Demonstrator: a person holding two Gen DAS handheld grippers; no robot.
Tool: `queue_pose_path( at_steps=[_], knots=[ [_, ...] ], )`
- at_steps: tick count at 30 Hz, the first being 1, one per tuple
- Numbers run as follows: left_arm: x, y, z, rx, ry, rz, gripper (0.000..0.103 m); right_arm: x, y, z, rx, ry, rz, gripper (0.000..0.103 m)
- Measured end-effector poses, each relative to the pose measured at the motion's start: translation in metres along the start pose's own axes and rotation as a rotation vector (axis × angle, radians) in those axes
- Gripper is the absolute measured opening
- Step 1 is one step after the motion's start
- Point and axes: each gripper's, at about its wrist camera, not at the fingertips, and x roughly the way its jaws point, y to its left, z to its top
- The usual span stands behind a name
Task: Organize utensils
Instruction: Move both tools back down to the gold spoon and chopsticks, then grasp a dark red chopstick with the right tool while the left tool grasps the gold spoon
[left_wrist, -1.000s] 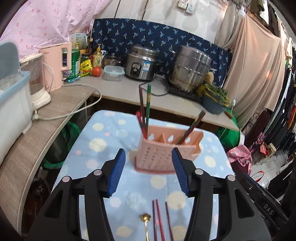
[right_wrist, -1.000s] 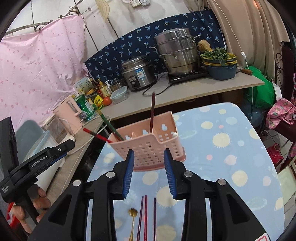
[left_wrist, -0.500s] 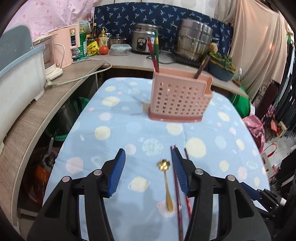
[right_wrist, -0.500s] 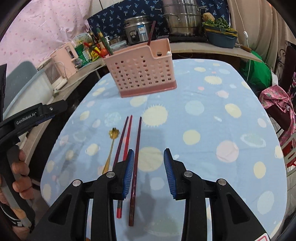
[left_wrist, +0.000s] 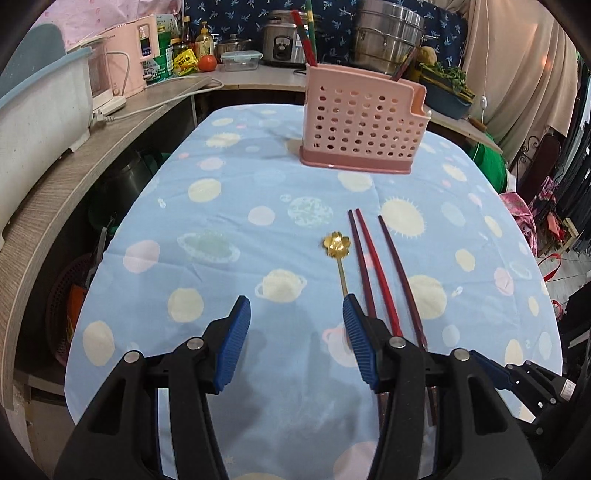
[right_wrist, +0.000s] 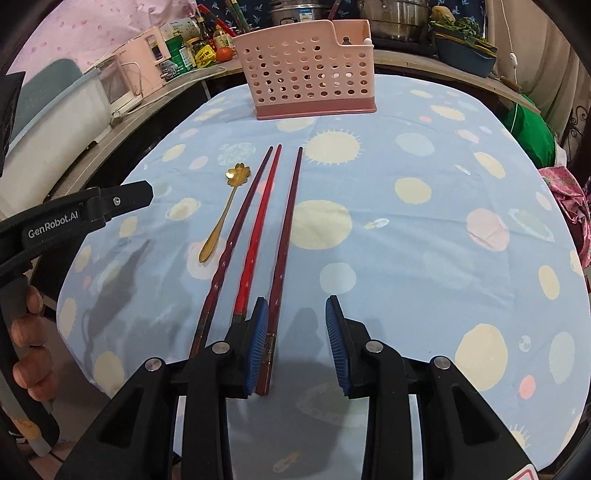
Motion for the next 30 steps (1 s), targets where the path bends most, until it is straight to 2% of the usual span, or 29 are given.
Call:
queue_pose_path(
  at_steps=[19,27,30],
  knots=[
    [0.013,0.001,-0.014,-0.001,0.060,-0.007,0.050,0.012,0.006,-0.009,-0.024,0.039,0.004,0.008],
    [0.021,-0.003,-0.016,-0.003,0.092,-0.038,0.051,0.012,0.002,-0.009,-0.013,0.027,-0.003,0.007],
    [0.026,-0.005,-0.018,-0.009,0.107,-0.055,0.055,0.012,-0.001,-0.008,0.000,0.022,-0.007,0.007]
  ],
)
